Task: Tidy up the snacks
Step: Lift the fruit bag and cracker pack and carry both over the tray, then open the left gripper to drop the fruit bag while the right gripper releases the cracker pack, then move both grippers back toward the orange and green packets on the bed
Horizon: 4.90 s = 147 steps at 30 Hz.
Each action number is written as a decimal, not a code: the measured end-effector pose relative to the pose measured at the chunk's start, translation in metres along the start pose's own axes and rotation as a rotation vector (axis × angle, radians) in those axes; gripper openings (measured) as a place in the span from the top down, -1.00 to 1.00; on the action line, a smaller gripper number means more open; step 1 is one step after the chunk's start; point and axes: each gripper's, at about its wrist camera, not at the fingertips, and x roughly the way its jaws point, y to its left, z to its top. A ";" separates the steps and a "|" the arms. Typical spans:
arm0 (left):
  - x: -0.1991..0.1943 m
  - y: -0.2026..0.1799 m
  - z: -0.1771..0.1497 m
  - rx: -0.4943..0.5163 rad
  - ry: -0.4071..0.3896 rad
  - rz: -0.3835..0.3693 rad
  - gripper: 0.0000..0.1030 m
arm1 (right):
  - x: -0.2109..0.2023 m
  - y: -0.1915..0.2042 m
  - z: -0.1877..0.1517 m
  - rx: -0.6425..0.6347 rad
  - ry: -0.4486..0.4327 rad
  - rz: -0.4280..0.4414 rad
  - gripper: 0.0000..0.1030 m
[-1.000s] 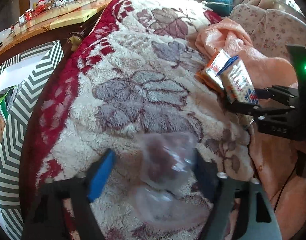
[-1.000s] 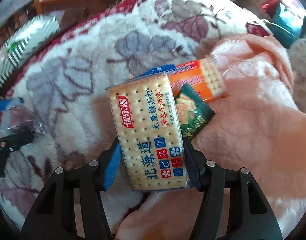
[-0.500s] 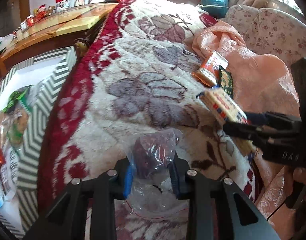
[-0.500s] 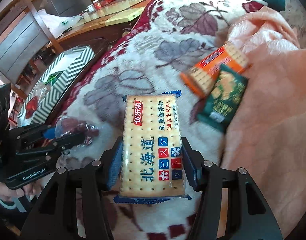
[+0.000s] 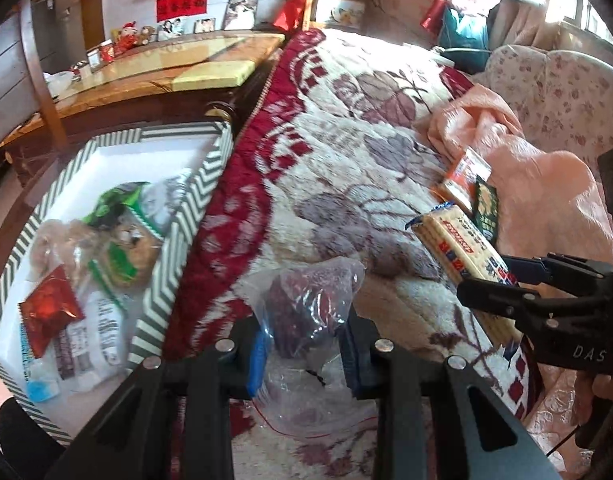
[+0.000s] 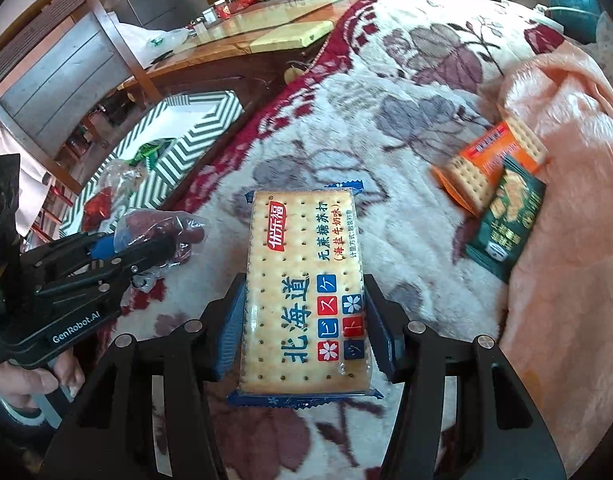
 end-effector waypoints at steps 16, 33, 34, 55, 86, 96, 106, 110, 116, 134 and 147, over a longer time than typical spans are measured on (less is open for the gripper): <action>-0.014 0.058 0.011 -0.099 -0.050 0.099 0.36 | 0.018 0.048 0.031 -0.086 0.013 0.035 -0.06; -0.020 0.125 0.014 -0.204 -0.068 0.188 0.36 | 0.045 0.110 0.064 -0.178 0.032 0.102 -0.06; -0.020 0.128 0.014 -0.211 -0.069 0.193 0.36 | 0.046 0.111 0.066 -0.180 0.034 0.104 -0.06; -0.015 0.170 0.008 -0.304 -0.064 0.219 0.36 | 0.079 0.159 0.095 -0.257 0.074 0.151 -0.06; -0.008 0.193 0.014 -0.350 -0.079 0.243 0.36 | 0.136 0.199 0.132 -0.274 0.108 0.161 -0.05; -0.003 0.198 0.016 -0.364 -0.083 0.272 0.30 | 0.145 0.205 0.134 -0.235 0.118 0.197 -0.09; -0.009 0.197 0.014 -0.369 -0.111 0.290 -0.32 | 0.127 0.186 0.135 -0.100 0.096 0.262 -0.11; -0.016 0.190 0.015 -0.343 -0.153 0.286 -0.57 | 0.116 0.178 0.128 -0.081 0.090 0.264 -0.11; -0.021 0.182 0.016 -0.309 -0.187 0.280 -0.63 | 0.097 0.163 0.112 -0.074 0.071 0.238 -0.11; -0.018 0.096 0.017 -0.064 -0.181 0.249 -0.79 | 0.046 0.076 0.060 0.020 0.020 0.133 -0.12; -0.014 0.029 0.023 0.077 -0.159 0.190 -0.79 | 0.009 -0.021 0.020 0.168 -0.007 0.025 -0.12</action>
